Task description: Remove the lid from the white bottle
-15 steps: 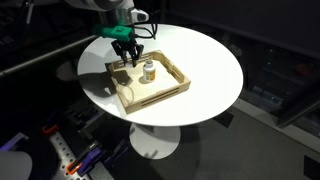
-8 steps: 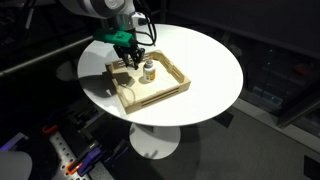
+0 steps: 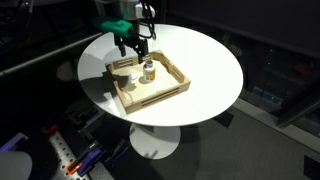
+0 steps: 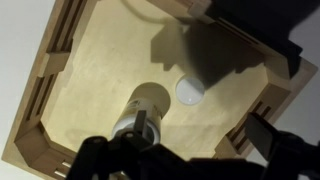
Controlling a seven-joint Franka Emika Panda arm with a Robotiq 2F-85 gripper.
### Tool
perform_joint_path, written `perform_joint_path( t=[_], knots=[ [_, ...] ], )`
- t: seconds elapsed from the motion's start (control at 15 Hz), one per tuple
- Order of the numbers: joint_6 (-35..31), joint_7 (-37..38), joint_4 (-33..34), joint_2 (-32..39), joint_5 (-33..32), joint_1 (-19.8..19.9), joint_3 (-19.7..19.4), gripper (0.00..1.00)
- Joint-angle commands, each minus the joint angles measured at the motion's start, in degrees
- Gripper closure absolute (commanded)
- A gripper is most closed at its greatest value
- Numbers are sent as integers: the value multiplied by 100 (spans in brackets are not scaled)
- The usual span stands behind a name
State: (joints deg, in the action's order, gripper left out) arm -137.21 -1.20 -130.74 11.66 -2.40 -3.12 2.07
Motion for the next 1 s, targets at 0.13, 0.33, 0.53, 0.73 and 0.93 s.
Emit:
perform_joint_path(
  t=[0.13, 0.33, 0.53, 0.73, 0.93],
  knots=[
    [1349, 1304, 522, -691, -186, 46, -232, 0],
    [2041, 1904, 776, -985, -225, 113, -301, 0],
    [2653, 2016, 1001, -1334, -175, 203, -313, 0],
    [3102, 1926, 1229, -1660, -181, 280, -292, 0],
    [3404, 1913, 1459, -1853, -190, 328, -273, 0]
  ],
)
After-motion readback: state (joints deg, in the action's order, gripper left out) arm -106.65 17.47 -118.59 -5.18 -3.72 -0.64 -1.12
